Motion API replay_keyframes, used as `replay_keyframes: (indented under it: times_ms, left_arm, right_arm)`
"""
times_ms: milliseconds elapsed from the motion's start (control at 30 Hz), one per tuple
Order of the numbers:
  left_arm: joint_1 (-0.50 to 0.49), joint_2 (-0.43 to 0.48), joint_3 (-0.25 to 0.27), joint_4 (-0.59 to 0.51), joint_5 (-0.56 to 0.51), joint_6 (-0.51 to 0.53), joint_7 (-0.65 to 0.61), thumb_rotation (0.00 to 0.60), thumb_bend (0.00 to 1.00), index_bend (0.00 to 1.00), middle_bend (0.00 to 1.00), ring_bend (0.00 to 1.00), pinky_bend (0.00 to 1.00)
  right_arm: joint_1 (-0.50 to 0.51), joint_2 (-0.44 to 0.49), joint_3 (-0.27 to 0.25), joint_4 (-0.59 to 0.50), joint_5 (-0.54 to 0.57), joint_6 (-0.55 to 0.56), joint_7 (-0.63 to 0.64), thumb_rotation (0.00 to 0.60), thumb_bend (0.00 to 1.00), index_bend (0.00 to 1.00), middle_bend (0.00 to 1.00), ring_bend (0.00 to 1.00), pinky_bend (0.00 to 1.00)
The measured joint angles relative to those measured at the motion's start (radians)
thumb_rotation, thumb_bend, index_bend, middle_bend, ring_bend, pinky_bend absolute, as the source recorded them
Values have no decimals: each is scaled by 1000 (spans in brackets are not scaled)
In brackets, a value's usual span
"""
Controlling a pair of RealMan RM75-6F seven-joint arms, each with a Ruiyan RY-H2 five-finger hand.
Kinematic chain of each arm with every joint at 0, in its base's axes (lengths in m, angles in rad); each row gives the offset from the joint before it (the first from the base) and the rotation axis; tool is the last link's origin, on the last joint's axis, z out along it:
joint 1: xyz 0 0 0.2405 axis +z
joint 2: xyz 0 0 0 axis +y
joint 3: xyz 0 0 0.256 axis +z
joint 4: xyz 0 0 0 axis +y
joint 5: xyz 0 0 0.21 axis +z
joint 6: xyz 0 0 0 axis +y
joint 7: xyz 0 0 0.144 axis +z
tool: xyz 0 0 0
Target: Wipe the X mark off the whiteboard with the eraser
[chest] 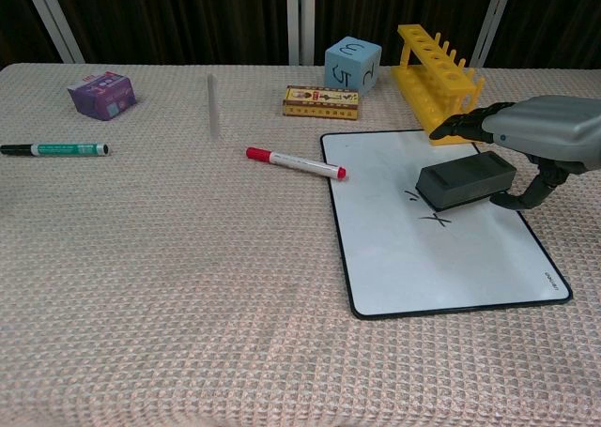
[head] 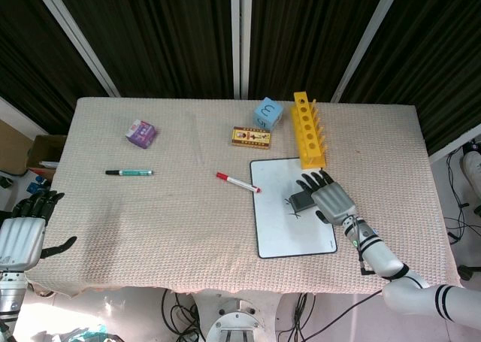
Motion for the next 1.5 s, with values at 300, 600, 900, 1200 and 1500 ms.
replay_keyframes:
  times_ms: [300,600,900,1200,1500]
  left_arm:
    - [3,1,1,2,3,5,2,473,119,174,147,125,200]
    - [0,-5,-2,7,-1,1,-6,469,118,174,147,125,200]
    - [2,-4,3,9,-14,-13,-2,474,119,174,147,125,200]
    - [6,2,7,9,-1,-3,-7,442,119,174,147,125,200]
    - [8,12,5,4,-2,0,-10,442,119,174,147,125,200]
  right_arm:
    - [-1,-9,-7,14,-1,2,3,600,277,0,0,0,0]
    - [1,-10,-7,15,-12,5,14,600,278,0,0,0,0]
    - [9,-23,-4,54,-50,-4,69,600,280,0,63,0,0]
    - [13,-40,-1,75,-60,-14,98,600,290,0,212,17,50]
    - [16,-56,-1,85,-58,-9,83,600,290,44,249,87,129]
